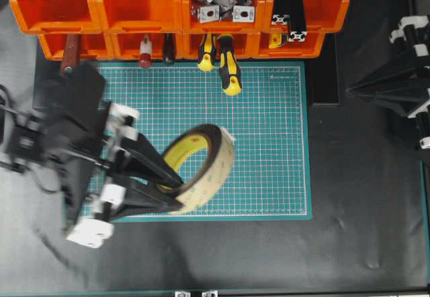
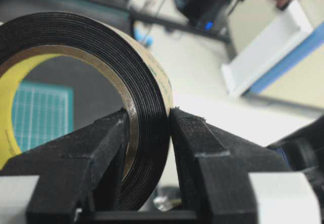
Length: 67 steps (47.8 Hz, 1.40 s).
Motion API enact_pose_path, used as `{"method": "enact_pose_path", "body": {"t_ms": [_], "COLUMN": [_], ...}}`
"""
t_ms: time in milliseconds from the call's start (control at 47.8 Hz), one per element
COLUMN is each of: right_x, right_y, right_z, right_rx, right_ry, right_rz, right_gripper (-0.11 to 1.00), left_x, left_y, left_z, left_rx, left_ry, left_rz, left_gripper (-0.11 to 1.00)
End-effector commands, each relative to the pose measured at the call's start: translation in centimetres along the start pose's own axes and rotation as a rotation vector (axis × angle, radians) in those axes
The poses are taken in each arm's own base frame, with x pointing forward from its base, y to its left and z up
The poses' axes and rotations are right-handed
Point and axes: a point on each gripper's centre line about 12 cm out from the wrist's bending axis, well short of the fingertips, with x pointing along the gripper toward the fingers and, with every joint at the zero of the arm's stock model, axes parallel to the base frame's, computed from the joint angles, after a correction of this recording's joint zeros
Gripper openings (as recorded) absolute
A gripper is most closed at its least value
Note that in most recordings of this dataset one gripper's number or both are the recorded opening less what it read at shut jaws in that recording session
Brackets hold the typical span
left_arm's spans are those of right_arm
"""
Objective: Pick foam from container rack with left arm.
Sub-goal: 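Lower the tape roll toward the mat center and open the left gripper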
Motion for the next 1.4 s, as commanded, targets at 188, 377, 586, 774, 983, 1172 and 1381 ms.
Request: {"method": "enact_pose_path", "body": {"t_ms": [188,377,586,774,983,1172,1381], "right_x": [-1.1,-1.7,-1.7,-1.7,-1.7,-1.7,-1.7], "right_y": [0.5,0.5,0.5,0.5,0.5,0.5,0.5], "right_z": [3.3,3.7,3.8,3.8,3.7,3.7,3.7], "right_rx": [0.005,0.006,0.005,0.005,0.005,0.005,0.005], "right_ry": [-0.086,-0.072,-0.074,-0.072,-0.068,-0.069,-0.069], "right_rz": [0.015,0.014,0.014,0.014,0.013,0.013,0.013], "right_gripper": [0.01,0.01,0.01,0.01,0.01,0.01,0.01], "left_x": [3.4,4.1,3.9,4.0,4.1,4.1,4.2], "left_y": [2.3,3.8,4.4,4.6,5.0,5.1,5.0], "left_z": [-3.9,-4.6,-4.4,-4.7,-4.6,-4.6,-4.4], "left_rx": [-0.001,-0.009,-0.016,-0.014,-0.015,-0.018,-0.021], "left_ry": [-0.006,0.003,0.002,0.025,0.045,0.045,0.044], "left_rz": [-0.004,0.026,0.043,0.057,0.077,0.08,0.081], "left_gripper": [0.28,0.28,0.28,0.28,0.27,0.27,0.81]}}
